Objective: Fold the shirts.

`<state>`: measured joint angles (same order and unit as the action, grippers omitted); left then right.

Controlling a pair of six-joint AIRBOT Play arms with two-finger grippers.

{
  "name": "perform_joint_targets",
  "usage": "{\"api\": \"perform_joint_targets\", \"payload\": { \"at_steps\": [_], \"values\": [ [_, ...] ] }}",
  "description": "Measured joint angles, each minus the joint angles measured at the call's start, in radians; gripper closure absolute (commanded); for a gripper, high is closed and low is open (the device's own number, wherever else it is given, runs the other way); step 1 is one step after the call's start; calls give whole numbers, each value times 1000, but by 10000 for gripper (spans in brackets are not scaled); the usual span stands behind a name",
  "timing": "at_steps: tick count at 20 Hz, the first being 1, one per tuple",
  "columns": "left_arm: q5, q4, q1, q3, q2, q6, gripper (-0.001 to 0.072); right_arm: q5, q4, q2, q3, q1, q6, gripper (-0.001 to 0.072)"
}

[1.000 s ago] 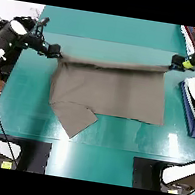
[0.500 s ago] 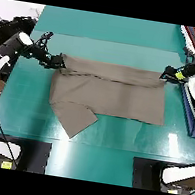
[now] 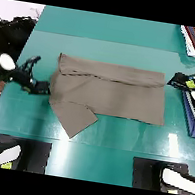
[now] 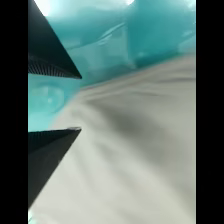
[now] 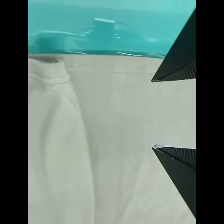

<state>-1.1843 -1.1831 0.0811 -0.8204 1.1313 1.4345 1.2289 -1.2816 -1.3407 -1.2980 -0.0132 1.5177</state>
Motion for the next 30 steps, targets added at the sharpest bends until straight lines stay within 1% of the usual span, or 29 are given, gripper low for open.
{"api": "perform_joint_targets", "payload": {
  "at_steps": [2,6,10,13,14,15,16,19,22,24,26,29,30],
  "values": [
    [-7,56,-1,127,-85,6,337,-26,3,54,47,-1,0,260],
    [35,162,-1,289,-151,0,338,-47,5,120,96,-1,0,260],
    [116,253,-1,375,-171,-22,339,-55,6,154,110,-1,0,261],
    [197,327,-34,401,-174,-46,342,-55,21,164,114,-1,0,262],
    [229,344,-55,406,-174,-51,473,-53,34,167,114,-1,0,262],
    [256,348,-74,407,-174,-55,670,-42,45,168,115,-1,0,262],
    [267,355,-89,406,-174,-60,681,-27,50,169,116,-1,-1,262],
    [254,383,-113,371,-175,-71,682,16,48,195,168,-28,-7,262],
    [217,395,-124,319,-177,-79,682,51,33,254,309,-120,-9,254],
    [204,397,-126,295,-177,-87,682,70,32,289,426,-210,-9,179],
    [197,399,-128,283,-177,-93,682,84,55,308,539,-303,-10,189],
    [192,399,-129,275,-176,-97,682,62,142,301,670,-397,-35,279],
    [189,399,-129,274,-177,-97,682,39,181,291,702,-412,-47,280]
  ]
}}
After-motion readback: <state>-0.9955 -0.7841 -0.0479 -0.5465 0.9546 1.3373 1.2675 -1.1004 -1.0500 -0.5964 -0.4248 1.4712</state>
